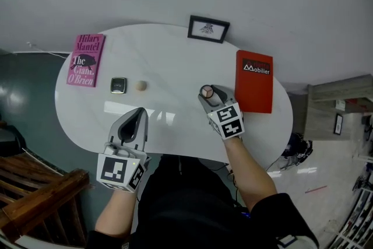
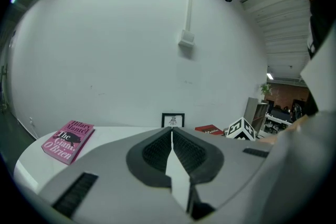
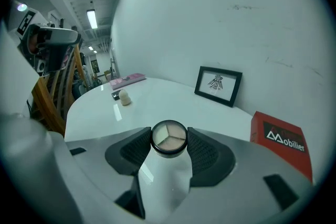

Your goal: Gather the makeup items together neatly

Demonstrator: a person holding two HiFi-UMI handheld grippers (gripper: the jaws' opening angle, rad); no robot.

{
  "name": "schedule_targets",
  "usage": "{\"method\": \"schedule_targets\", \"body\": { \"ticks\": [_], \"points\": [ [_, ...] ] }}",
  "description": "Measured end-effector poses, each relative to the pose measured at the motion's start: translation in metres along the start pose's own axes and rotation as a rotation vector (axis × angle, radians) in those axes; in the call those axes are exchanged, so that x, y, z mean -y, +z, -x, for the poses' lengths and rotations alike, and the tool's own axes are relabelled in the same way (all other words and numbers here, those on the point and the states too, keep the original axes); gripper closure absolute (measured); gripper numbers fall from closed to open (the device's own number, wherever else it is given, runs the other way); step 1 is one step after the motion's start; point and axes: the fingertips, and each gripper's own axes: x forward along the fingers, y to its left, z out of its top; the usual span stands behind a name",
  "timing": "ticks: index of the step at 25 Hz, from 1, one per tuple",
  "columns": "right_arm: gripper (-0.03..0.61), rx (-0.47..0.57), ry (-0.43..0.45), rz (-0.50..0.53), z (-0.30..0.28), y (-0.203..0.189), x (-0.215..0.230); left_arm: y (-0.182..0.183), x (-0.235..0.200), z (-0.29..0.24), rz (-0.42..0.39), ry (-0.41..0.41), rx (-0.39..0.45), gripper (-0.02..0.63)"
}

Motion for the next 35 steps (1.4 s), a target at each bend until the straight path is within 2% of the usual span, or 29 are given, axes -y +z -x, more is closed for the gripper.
{"method": "schedule_targets", "body": {
  "ticks": [7, 11, 14, 20, 28, 35],
  "points": [
    [0.353, 0.111, -0.001, 0.006, 0.054, 0.046, 0.003, 0.024, 0.019, 0.011, -0.047, -0.010, 0.042, 0.595],
    [0.353, 0.144, 0.002, 0.025, 0.071, 0.068, 0.000, 0.033, 0.015, 0.015, -0.033, -0.004, 0.054, 0.595],
    [0.353, 0.150, 0.001, 0.030, 0.072, 0.080, -0.010, 0.040, 0.005, 0.019, -0.052, -0.016, 0.069, 0.595],
    [0.353, 0.143, -0.018, 0.033, 0.050, 0.106, -0.048, 0.047, -0.043, 0.028, -0.099, -0.063, 0.076, 0.595],
    [0.353, 0.137, -0.100, -0.015, 0.012, 0.142, -0.109, 0.044, -0.120, 0.054, -0.121, -0.147, 0.071, 0.595],
    [0.353, 0.084, -0.123, -0.031, -0.019, 0.135, -0.139, 0.042, -0.163, 0.062, -0.108, -0.183, 0.067, 0.595]
  ]
}}
